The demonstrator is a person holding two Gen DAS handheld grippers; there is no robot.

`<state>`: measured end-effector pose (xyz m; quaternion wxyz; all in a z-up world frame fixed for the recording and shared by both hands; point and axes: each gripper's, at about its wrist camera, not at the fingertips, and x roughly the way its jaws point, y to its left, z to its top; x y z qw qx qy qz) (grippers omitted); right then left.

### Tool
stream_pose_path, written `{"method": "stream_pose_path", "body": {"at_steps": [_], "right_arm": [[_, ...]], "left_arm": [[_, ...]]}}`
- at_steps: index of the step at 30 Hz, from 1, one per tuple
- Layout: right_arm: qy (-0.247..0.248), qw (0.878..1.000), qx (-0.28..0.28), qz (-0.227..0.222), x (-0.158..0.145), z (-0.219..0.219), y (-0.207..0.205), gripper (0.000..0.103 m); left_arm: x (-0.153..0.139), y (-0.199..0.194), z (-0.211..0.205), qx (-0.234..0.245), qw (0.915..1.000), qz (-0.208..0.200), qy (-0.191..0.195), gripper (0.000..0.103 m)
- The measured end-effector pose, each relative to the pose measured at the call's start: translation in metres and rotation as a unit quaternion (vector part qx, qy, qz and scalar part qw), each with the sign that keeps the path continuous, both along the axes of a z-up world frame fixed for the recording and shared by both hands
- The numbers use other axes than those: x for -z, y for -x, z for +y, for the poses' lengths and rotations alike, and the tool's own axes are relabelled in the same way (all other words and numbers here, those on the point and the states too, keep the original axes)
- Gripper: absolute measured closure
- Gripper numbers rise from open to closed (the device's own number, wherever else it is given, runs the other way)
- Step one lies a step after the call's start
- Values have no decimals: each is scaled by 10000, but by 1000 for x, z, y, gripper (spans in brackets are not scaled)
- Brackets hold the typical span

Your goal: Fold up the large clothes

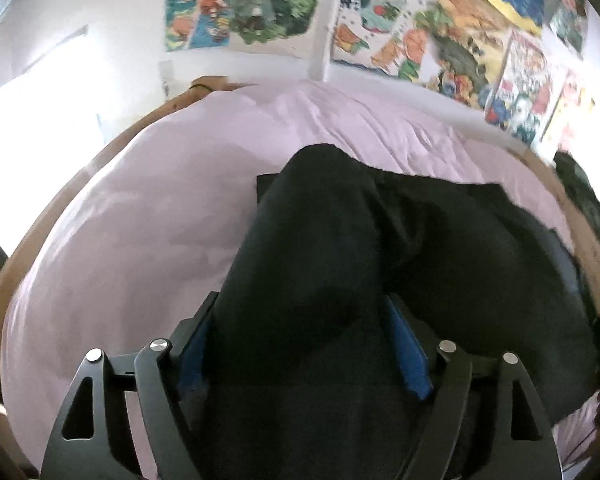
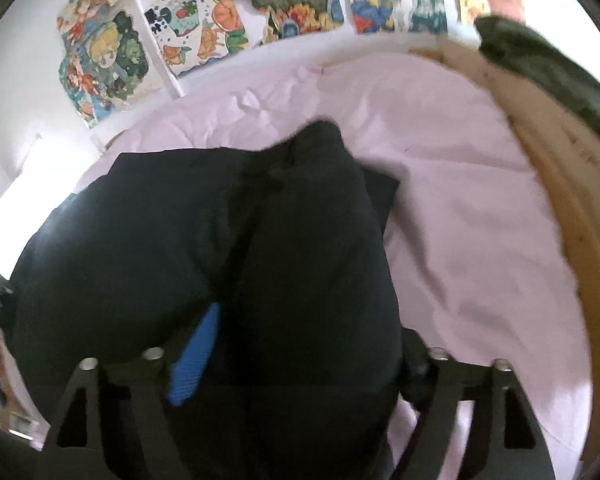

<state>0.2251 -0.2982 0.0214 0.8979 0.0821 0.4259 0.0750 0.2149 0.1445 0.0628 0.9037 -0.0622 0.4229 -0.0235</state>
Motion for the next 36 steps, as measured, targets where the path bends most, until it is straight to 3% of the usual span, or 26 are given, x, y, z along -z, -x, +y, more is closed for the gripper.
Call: {"method": "stream_pose_path", "body": {"at_steps": [5,7,15,27,32,36], "right_arm": [[418,9972,348,-505,-13,11,33,11],[516,9940,531,-800,-17,16,49,0],[431,9831,877,-1547,-21,46,100,0],[415,9718,805,-2178,-25,79,171,0],[389,9726,549,-2224,-20,98,185,0],[474,9727,463,-2226,-14,106,189,0]], "left_arm": [[-21,33,-4,-218,9993,-276,137,27],[-28,48,-12,-214,9987,-459,48,21],[-33,113,-56,191,9921,-1222,-231,2],[-14,178,-102,532,9731,-2162,-596,2],[2,187,-109,484,9708,-2169,-908,2],[12,186,-105,324,9740,-2079,-844,2]]}}
